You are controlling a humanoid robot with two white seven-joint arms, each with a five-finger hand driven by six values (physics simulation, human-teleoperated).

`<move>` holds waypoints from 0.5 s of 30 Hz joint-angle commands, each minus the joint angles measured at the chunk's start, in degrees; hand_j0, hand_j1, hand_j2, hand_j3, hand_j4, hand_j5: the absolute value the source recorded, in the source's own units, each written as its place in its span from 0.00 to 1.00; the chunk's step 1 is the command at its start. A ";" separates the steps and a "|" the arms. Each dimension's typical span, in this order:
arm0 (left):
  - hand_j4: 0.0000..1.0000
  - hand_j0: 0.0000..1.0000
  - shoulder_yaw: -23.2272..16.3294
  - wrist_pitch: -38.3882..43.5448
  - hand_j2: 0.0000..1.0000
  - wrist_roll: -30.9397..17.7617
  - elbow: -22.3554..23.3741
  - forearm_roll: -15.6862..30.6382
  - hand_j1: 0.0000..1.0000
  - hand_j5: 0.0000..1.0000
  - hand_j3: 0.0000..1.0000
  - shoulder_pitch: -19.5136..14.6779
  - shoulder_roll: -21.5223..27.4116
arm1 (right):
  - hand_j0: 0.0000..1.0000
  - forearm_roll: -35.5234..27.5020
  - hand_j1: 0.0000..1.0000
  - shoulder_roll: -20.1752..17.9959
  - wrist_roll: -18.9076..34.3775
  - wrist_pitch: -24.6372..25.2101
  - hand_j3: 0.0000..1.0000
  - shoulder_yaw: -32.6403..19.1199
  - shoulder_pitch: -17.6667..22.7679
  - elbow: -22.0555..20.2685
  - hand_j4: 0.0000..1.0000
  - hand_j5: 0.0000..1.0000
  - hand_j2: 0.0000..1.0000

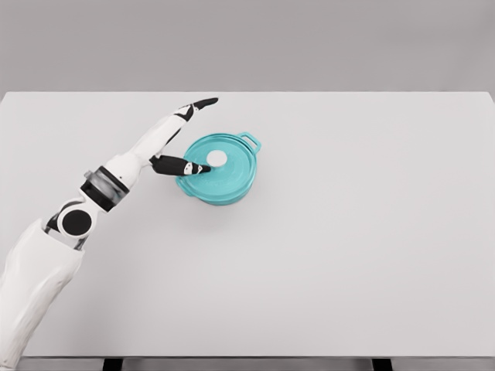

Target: Cover the pot with left arm

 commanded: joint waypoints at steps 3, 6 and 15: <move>1.00 1.00 0.01 0.00 1.00 0.07 -0.04 0.53 1.00 1.00 1.00 0.09 0.15 | 1.00 0.02 1.00 0.00 0.03 -0.03 1.00 -0.01 0.00 -0.01 1.00 1.00 1.00; 1.00 1.00 0.10 0.00 1.00 0.07 -0.04 0.88 1.00 1.00 1.00 0.09 0.59 | 1.00 0.02 1.00 0.00 0.03 -0.03 1.00 -0.01 0.00 -0.01 1.00 1.00 1.00; 1.00 1.00 0.01 -0.09 1.00 0.16 -0.47 4.66 1.00 1.00 1.00 0.09 3.66 | 1.00 0.02 1.00 0.00 0.03 -0.03 1.00 -0.01 0.00 -0.01 1.00 1.00 1.00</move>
